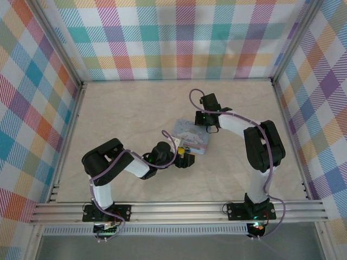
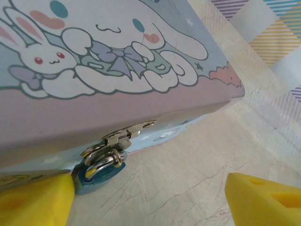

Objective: Unlock a padlock with a key

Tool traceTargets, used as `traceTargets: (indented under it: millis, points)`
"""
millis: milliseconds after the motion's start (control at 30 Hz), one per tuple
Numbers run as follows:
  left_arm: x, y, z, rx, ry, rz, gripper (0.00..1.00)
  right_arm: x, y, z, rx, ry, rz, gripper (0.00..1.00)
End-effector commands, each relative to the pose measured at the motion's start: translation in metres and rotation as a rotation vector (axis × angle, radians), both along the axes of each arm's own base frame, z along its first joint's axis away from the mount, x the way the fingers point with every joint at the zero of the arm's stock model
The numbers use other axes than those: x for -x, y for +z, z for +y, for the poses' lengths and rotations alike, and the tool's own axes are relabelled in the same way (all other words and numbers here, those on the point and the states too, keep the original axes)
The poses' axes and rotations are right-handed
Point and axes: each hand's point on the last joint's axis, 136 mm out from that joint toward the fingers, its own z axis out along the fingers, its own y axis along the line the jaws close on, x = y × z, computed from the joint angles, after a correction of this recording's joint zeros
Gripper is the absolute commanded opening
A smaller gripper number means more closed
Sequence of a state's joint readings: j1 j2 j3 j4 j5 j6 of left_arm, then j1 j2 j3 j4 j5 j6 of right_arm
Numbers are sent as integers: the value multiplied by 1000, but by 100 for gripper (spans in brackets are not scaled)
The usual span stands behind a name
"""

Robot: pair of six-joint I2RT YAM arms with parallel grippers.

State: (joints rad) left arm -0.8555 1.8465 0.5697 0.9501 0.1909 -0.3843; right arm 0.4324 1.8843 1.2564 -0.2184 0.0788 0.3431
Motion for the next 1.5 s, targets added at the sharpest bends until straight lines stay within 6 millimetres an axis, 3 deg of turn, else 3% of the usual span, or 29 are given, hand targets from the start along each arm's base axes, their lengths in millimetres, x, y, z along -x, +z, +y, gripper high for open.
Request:
traceTargets:
  millis: [0,167,300,433,567,867,1067,1333,1467]
  points:
    - [2,9,-6,20,-15,-21,85,10,5,-2,25,15,21,0]
    - [0,7,-2,-2,3,-22,86,4,31,-20,50,-35,-16,0]
    - [-2,8,0,-14,10,-34,88,6,43,-52,67,-130,-34,0]
    - [-3,7,1,-27,17,-40,88,14,42,-78,95,-199,-23,0]
    - [-3,7,1,-31,12,-41,88,26,26,-89,118,-219,11,0]
    - [-3,-2,-7,-45,-23,-27,88,41,-12,-63,31,-176,105,0]
    - [-4,-6,-13,-35,-36,-27,88,43,-22,-42,0,-136,128,0]
    - [7,24,-29,50,-144,-57,77,40,-24,-36,-12,-119,135,0]
    - [0,29,-23,65,-103,-56,77,40,-23,-34,-18,-117,134,0]
